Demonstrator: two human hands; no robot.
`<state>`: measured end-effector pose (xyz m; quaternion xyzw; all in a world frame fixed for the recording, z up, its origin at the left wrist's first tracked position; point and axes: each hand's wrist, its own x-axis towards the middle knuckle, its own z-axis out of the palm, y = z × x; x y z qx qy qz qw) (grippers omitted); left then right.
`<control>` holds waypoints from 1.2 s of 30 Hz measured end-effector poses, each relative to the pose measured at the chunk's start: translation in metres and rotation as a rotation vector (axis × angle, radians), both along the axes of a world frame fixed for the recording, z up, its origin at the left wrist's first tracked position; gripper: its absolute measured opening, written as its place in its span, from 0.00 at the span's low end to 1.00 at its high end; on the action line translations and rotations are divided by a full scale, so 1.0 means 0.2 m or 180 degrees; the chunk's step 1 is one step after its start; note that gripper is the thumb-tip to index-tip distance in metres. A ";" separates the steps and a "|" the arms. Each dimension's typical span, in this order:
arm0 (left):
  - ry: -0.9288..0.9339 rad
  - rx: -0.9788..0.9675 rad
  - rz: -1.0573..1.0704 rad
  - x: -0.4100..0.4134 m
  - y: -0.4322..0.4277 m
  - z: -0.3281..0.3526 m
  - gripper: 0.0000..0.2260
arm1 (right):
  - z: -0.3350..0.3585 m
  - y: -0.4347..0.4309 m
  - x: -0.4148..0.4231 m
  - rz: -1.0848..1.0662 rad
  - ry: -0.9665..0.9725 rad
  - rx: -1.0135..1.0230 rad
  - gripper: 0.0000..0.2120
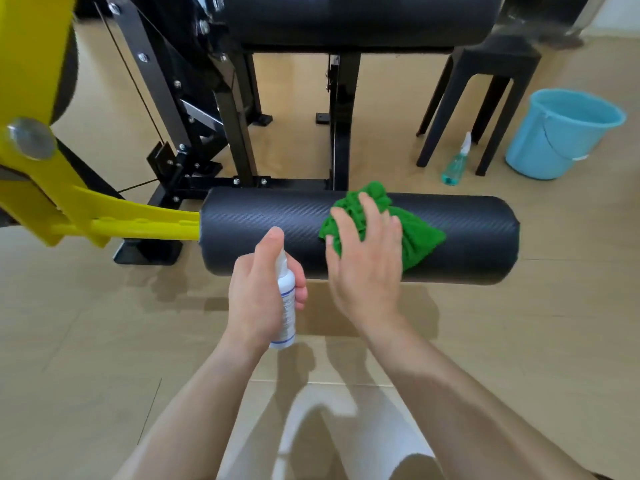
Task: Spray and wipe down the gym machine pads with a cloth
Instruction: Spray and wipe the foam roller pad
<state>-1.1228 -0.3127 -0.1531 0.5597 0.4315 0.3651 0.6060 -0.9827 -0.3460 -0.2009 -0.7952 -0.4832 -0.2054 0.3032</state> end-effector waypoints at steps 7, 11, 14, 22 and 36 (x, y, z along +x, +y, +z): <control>-0.0366 -0.0151 0.0614 -0.42 0.24 0.01 0.29 | 0.06 0.50 -0.57 0.1358 -0.0393 -0.0296 0.14; -0.0288 -0.0345 0.0498 -0.44 0.29 0.00 0.28 | 0.24 0.42 -0.46 0.1842 0.0569 -0.0129 0.11; -0.0027 -0.0447 0.0296 -0.37 0.25 -0.03 0.28 | 0.39 0.23 -0.25 0.1321 0.1887 0.0819 0.07; 0.0335 -0.0515 0.0198 -0.23 0.22 -0.03 0.25 | 0.48 -0.07 0.11 0.0567 0.2526 0.1644 0.05; 0.0897 -0.0245 -0.1126 0.32 -0.13 -0.09 0.29 | 0.39 -0.56 0.58 0.0206 0.2294 0.1857 0.05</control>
